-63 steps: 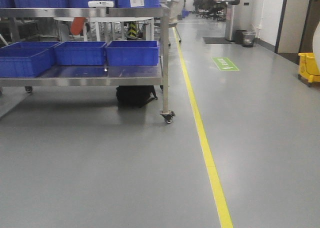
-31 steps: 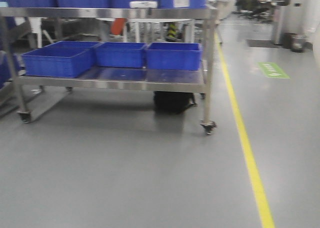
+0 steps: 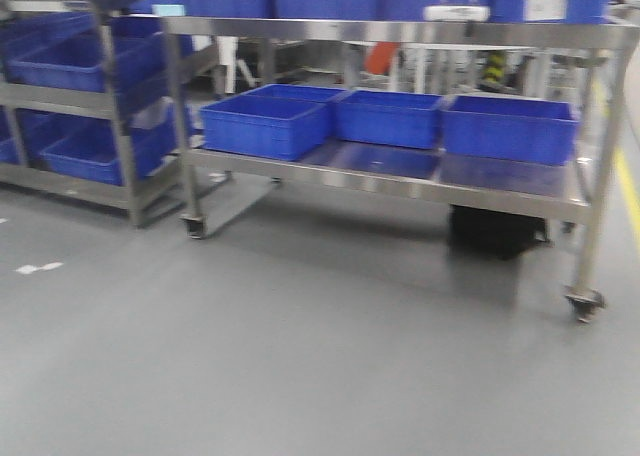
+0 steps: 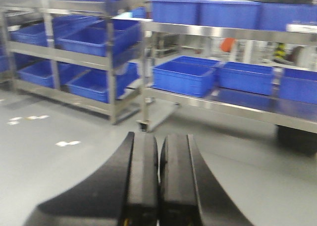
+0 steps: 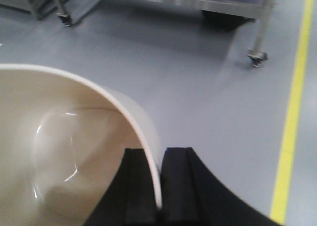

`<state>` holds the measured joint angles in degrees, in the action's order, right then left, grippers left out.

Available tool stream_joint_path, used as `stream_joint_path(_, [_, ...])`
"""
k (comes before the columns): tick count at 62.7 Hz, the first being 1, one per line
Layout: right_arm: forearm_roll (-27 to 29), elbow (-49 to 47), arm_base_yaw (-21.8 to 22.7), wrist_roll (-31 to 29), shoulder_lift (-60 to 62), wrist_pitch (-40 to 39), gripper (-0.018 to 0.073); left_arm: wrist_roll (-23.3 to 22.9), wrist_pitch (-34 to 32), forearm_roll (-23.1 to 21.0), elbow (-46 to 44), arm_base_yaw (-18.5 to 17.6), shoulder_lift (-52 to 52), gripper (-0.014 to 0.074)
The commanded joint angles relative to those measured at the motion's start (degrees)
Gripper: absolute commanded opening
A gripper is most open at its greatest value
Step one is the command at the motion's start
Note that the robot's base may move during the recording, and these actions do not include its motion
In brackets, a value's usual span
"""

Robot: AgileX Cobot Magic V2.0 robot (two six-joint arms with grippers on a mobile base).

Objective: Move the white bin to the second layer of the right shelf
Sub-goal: 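Drive along the yellow-lined aisle past the crate shelves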

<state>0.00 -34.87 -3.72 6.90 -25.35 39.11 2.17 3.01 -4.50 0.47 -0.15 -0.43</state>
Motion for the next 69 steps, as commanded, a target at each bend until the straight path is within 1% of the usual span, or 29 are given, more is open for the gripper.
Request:
stream_joint_path(1, [0.3,-1.6,0.4,-0.1,-0.2,-5.3,0.0049,-0.2,-4.7,-0.4,1.6,0.0,-0.9,0.0085])
stream_joint_path(69, [0.3,-1.6,0.4,-0.1,-0.2,-5.3,0.0049,-0.2,-4.7,-0.4,1.6,0.0,-0.9,0.0085])
